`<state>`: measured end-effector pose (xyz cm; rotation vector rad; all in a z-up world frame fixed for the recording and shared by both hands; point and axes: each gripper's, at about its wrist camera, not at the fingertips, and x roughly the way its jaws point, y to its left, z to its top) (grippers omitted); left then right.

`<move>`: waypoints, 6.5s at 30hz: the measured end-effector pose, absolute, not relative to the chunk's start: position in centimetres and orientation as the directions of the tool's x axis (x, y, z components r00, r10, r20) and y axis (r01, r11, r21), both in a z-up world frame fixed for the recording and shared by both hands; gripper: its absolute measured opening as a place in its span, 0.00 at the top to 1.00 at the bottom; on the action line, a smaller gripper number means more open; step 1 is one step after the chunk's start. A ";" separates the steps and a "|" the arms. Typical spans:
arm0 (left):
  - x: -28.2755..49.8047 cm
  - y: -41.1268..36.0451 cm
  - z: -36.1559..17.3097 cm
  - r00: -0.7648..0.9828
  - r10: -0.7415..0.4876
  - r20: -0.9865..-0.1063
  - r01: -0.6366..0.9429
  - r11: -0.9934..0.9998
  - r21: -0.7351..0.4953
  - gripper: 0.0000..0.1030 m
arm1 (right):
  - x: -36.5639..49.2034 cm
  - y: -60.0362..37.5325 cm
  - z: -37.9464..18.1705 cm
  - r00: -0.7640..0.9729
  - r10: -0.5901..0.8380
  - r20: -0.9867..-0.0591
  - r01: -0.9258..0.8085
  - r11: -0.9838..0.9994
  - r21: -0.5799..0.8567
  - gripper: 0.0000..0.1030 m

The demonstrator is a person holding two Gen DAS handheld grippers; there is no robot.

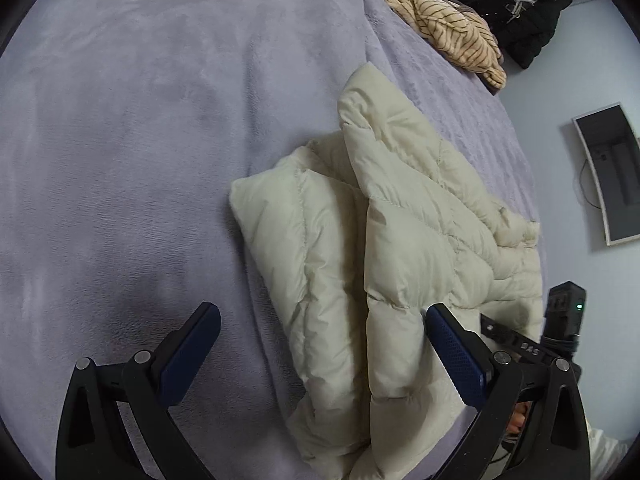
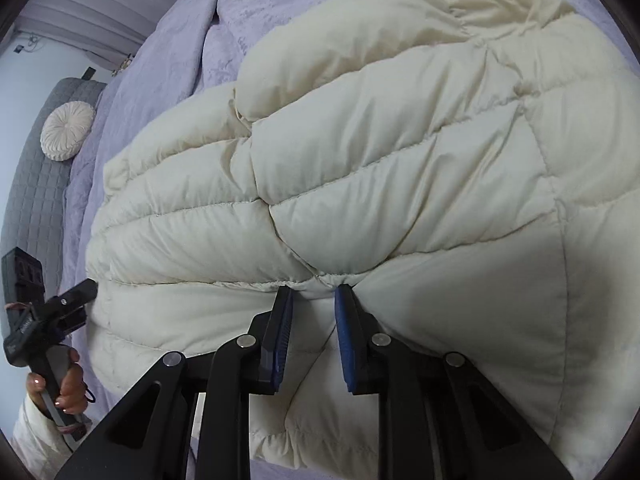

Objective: Fold large clothes

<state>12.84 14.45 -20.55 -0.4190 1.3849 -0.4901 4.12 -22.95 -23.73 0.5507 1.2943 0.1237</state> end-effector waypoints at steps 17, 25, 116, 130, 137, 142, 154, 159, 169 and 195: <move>14.7 9.4 -21.9 0.006 -0.705 -0.709 0.142 0.703 -0.697 0.07 | 4.1 -23.3 -25.1 0.298 0.419 -0.858 0.213 0.847 0.487 0.79; 13.4 5.9 -15.8 0.028 -0.701 -0.713 0.296 0.687 -0.664 0.75 | 3.6 -23.9 -25.3 0.305 0.428 -0.851 0.216 0.839 0.500 0.79; 5.5 -23.3 -13.3 -0.350 -0.734 -0.582 0.505 0.375 -0.777 0.24 | 3.4 -50.6 -25.3 0.476 0.657 -0.585 0.294 0.508 0.810 0.95; 3.0 -26.7 -15.9 -0.370 -0.653 -0.661 0.624 0.353 -0.697 0.25 | 9.1 -47.9 -27.6 0.295 0.689 -0.662 0.246 0.615 0.749 0.87; 2.2 -26.5 -15.5 -0.349 -0.653 -0.672 0.637 0.361 -0.681 0.25 | 5.3 -49.0 -19.2 0.337 0.669 -0.663 0.108 0.672 0.733 0.17; 1.6 -27.7 -15.1 -0.333 -0.634 -0.698 0.659 0.373 -0.653 0.25 | 5.6 -46.5 -19.1 0.264 0.698 -0.666 0.062 0.676 0.734 0.62; 4.8 -17.6 -9.3 -0.071 -0.633 -0.771 0.580 0.603 -0.548 0.24 | 5.2 -46.1 -25.2 0.226 0.587 -0.777 0.164 0.764 0.624 0.88; 9.0 -13.4 -13.0 -0.051 -0.582 -0.812 0.391 0.736 -0.552 0.24 | 5.3 -46.0 -25.8 0.238 0.578 -0.781 0.192 0.760 0.621 0.88; 8.2 -15.6 -17.5 -0.089 -0.524 -0.847 0.404 0.758 -0.512 0.20 | 4.4 -45.5 -24.5 0.244 0.513 -0.823 0.237 0.792 0.563 0.88; 7.6 -15.6 -17.6 -0.065 -0.494 -0.867 0.408 0.780 -0.475 0.20 | 1.3 -42.8 -20.3 0.021 0.177 -0.984 0.315 0.933 0.174 0.00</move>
